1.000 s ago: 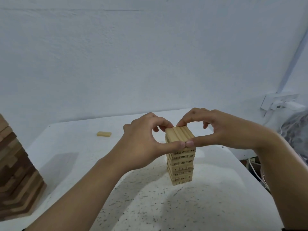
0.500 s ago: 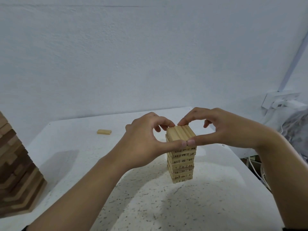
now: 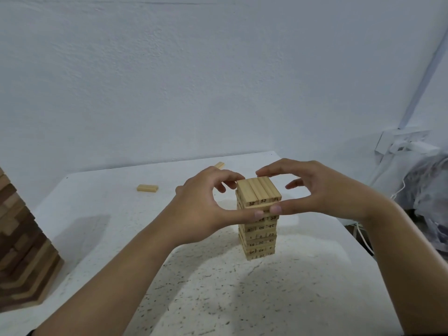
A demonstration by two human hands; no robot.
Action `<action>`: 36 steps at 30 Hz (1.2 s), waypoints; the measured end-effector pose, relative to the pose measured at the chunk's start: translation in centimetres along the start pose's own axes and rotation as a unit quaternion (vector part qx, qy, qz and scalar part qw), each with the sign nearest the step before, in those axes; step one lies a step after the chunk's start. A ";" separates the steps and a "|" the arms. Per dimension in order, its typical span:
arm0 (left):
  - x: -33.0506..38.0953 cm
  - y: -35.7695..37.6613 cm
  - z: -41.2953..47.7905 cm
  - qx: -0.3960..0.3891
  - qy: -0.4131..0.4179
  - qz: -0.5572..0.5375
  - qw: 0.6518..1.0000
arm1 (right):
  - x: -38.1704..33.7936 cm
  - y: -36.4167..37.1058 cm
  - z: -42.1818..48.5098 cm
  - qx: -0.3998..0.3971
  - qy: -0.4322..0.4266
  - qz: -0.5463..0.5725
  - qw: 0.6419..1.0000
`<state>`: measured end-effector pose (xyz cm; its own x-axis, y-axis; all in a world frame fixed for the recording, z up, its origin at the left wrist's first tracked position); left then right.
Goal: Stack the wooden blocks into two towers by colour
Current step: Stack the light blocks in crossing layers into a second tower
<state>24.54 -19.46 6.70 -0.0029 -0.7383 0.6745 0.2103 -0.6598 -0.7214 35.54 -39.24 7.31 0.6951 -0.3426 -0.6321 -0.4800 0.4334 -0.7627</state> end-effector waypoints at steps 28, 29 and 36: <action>0.1 0.5 0.0 0.032 0.000 -0.034 0.999 | 0.1 0.1 0.2 0.015 -0.014 0.035 0.999; 0.1 0.5 0.0 0.031 0.001 -0.034 0.999 | 0.1 0.1 0.2 0.015 -0.014 0.034 0.999; 0.1 0.5 0.0 0.026 0.003 -0.034 0.999 | 0.2 0.0 0.2 0.016 -0.014 0.040 0.999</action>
<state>24.64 -19.85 6.45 -0.0250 -0.6926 0.7209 0.2602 -0.7007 -0.6643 35.81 -39.11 7.16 0.6698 -0.2822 -0.6869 -0.5183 0.4848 -0.7045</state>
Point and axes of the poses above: each hand's wrist, its own z-axis towards the middle knuckle, its own y-axis out of the palm, x = y × z, the point moved 3 cm from there along z, towards the middle knuckle, and after that the axes turned 2 degrees about -y, right-handed, at the moved point
